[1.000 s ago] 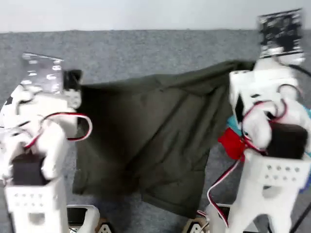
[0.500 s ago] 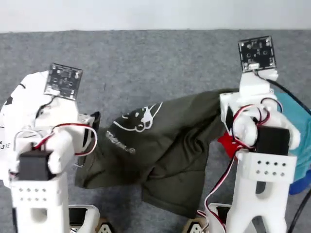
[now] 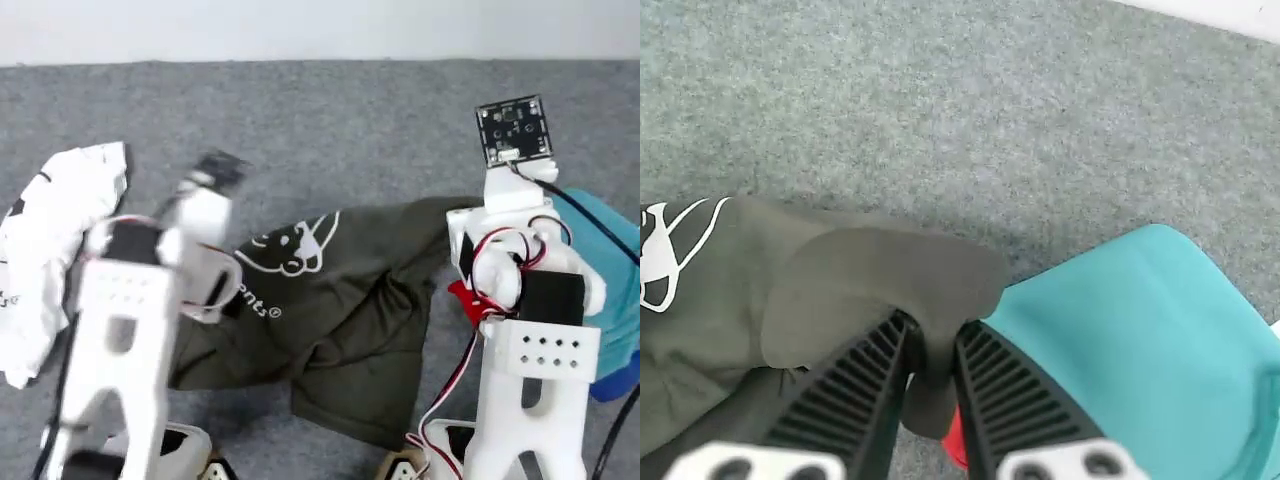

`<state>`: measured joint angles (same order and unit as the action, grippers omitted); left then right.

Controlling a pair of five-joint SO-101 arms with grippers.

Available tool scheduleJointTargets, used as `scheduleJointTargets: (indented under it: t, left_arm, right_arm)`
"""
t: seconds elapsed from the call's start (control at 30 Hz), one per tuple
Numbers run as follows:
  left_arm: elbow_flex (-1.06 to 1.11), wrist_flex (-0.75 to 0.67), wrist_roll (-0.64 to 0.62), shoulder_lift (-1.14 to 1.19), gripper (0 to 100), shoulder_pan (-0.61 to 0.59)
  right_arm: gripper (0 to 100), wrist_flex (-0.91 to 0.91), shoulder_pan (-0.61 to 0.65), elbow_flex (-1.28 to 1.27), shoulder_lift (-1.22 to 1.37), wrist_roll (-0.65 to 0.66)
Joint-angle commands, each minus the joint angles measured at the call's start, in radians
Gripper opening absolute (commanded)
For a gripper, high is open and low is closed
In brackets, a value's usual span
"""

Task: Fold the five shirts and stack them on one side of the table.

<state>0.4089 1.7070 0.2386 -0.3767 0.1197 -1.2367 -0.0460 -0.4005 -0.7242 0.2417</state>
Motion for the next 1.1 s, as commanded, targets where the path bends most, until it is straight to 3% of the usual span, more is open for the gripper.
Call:
scheduleJointTargets:
  t: [0.0, 0.13, 0.3, 0.57, 1.07]
  left_arm:
    - [-0.004, 0.002, 0.037, 0.155, 21, 0.083]
    - [-0.015, -0.021, 0.038, 0.316, 20, 0.1]
    - [-0.027, -0.189, 0.037, 0.462, 16, 0.066]
    - [-0.085, -0.454, 0.031, 0.609, 16, -0.083]
    - [-0.472, -0.232, 0.032, 0.62, 16, -0.143]
  right_arm:
    - [1.0, 0.022, 0.012, 0.006, -0.021, 0.012]
    - [1.0, 0.022, 0.01, 0.006, -0.016, 0.012]
    - [1.0, 0.022, 0.01, 0.006, -0.013, 0.012]
    - [1.0, 0.022, 0.016, -0.011, -0.013, 0.012]
    - [1.0, 0.022, 0.064, -0.021, -0.013, 0.014]
